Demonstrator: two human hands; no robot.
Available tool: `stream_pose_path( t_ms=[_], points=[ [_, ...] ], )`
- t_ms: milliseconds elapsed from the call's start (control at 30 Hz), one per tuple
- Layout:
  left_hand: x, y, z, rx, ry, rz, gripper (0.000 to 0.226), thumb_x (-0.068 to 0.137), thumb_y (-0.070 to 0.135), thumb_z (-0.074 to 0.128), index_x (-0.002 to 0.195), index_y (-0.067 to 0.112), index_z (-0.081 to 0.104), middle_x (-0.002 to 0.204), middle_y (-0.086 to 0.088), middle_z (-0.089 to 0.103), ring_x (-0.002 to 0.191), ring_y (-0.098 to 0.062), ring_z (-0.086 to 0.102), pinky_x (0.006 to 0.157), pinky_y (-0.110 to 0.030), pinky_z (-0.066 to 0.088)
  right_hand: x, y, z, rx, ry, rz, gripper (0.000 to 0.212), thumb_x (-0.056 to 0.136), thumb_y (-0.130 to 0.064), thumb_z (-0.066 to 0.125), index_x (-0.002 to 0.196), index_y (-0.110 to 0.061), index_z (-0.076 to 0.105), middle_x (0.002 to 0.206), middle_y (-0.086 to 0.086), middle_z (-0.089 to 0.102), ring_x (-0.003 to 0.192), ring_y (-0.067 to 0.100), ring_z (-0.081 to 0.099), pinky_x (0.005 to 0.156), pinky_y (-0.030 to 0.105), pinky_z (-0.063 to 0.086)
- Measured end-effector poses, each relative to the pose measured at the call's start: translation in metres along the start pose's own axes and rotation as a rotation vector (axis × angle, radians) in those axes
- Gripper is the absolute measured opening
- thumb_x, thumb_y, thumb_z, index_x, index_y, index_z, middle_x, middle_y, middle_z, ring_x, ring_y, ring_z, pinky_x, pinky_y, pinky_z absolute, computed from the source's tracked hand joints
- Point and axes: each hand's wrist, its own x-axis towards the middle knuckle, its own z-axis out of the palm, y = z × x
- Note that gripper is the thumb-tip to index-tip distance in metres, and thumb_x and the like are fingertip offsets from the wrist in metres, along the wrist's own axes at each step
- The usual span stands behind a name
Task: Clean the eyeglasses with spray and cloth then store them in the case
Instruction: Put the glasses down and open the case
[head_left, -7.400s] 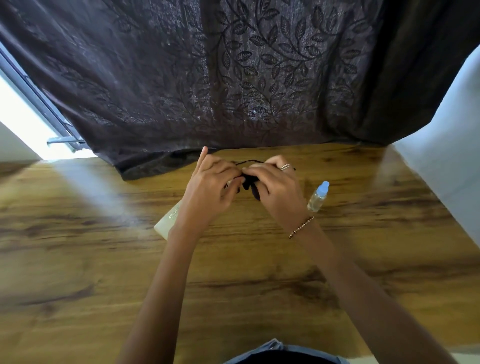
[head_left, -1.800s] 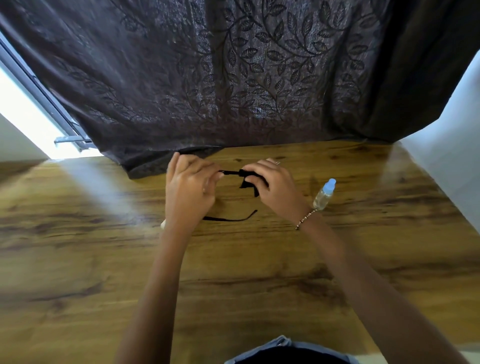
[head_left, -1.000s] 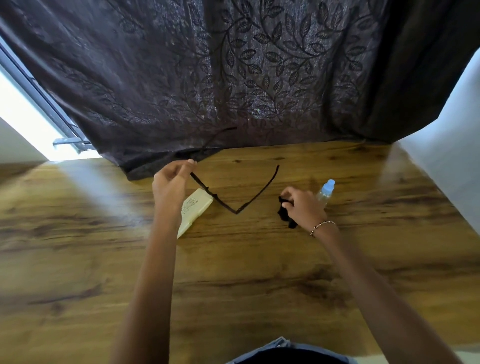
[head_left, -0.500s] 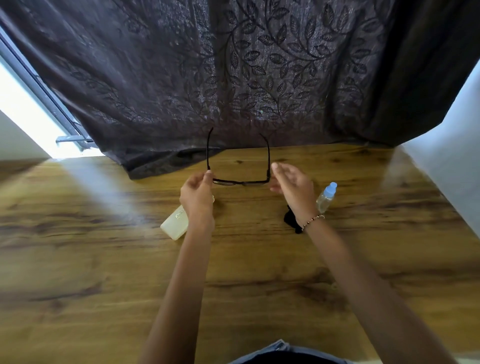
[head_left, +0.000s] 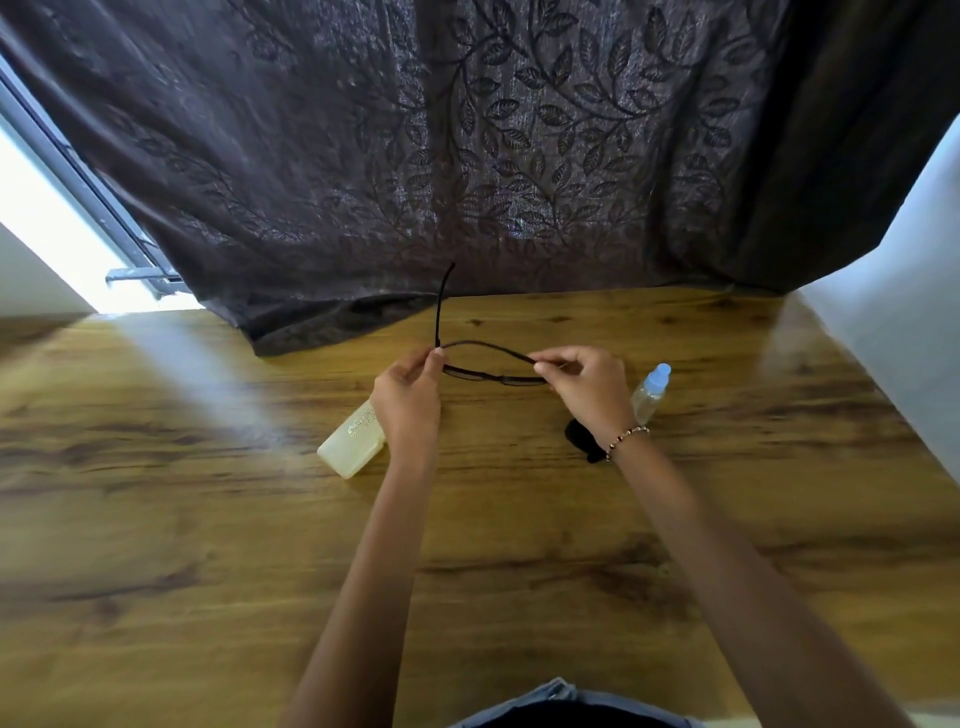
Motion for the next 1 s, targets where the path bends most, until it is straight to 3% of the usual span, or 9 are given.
stream_pose_path(
  t_ms=[133,267,433,500,567,667,833,1000],
  points=[
    [0.001,-0.004,-0.003,0.121,-0.007,0.04,0.024,0.087,0.034,0.066,0.108,0.022,0.072,0.09,0.013,0.069,0.075,0.001,0.056,0.061,-0.019,0.038,0.001,0.0,-0.001,-0.07,-0.124,0.054,0.014,0.085,-0.01,0.069,0.092,-0.02,0.075,0.088,-0.011,0.068,0.076,-0.001,0.06,0.078,0.019,0.053],
    [0.002,-0.008,-0.007,0.197,-0.037,0.089,0.027,0.089,0.032,0.065,0.112,0.02,0.071,0.104,0.006,0.071,0.083,-0.003,0.057,0.072,-0.021,0.041,0.003,0.0,-0.003,-0.061,-0.179,0.082,0.014,0.085,-0.007,0.069,0.089,-0.019,0.075,0.086,-0.015,0.065,0.086,0.005,0.063,0.084,0.027,0.056],
    [0.007,-0.01,-0.015,0.314,-0.159,0.188,0.029,0.092,0.028,0.062,0.118,0.017,0.067,0.113,0.003,0.07,0.089,-0.005,0.058,0.067,-0.014,0.04,0.005,0.003,-0.006,-0.022,-0.196,0.114,0.02,0.084,-0.007,0.071,0.079,-0.026,0.073,0.084,-0.015,0.067,0.084,0.006,0.065,0.073,0.02,0.057],
    [0.011,-0.011,-0.019,0.371,-0.212,0.219,0.029,0.092,0.026,0.062,0.119,0.016,0.067,0.113,0.002,0.069,0.083,-0.002,0.058,0.063,-0.008,0.041,0.005,0.004,-0.007,0.012,-0.183,0.128,0.02,0.081,-0.005,0.073,0.077,-0.025,0.073,0.083,-0.011,0.069,0.08,0.006,0.066,0.066,0.016,0.057],
    [0.016,-0.012,-0.025,0.415,-0.278,0.22,0.028,0.092,0.026,0.062,0.118,0.018,0.068,0.109,0.004,0.07,0.074,0.002,0.056,0.055,-0.004,0.043,0.005,0.006,-0.006,0.075,-0.16,0.159,0.016,0.078,-0.003,0.075,0.076,-0.019,0.071,0.082,-0.002,0.071,0.076,0.007,0.067,0.062,0.016,0.057],
    [0.021,-0.014,-0.032,0.44,-0.377,0.183,0.023,0.091,0.026,0.061,0.112,0.022,0.07,0.102,0.01,0.07,0.083,-0.004,0.06,0.067,-0.013,0.044,0.004,0.007,-0.005,0.128,-0.127,0.209,0.017,0.074,-0.003,0.079,0.084,-0.013,0.068,0.081,0.006,0.072,0.074,0.012,0.07,0.062,0.02,0.058],
    [0.02,-0.019,-0.039,0.416,-0.443,0.104,0.017,0.09,0.025,0.061,0.085,0.037,0.072,0.071,0.015,0.064,0.073,-0.001,0.057,0.06,-0.016,0.036,0.005,0.008,-0.003,0.168,-0.098,0.239,0.029,0.072,-0.004,0.081,0.096,-0.013,0.067,0.09,0.003,0.065,0.08,0.009,0.067,0.065,0.023,0.059],
    [0.019,-0.023,-0.04,0.403,-0.458,0.046,0.016,0.09,0.026,0.06,0.08,0.035,0.07,0.068,0.011,0.066,0.074,-0.003,0.059,0.06,-0.018,0.038,0.006,0.009,-0.003,0.182,-0.199,0.293,0.016,0.078,-0.003,0.075,0.09,-0.013,0.071,0.096,0.003,0.069,0.085,0.008,0.067,0.067,0.017,0.057]
  ],
)
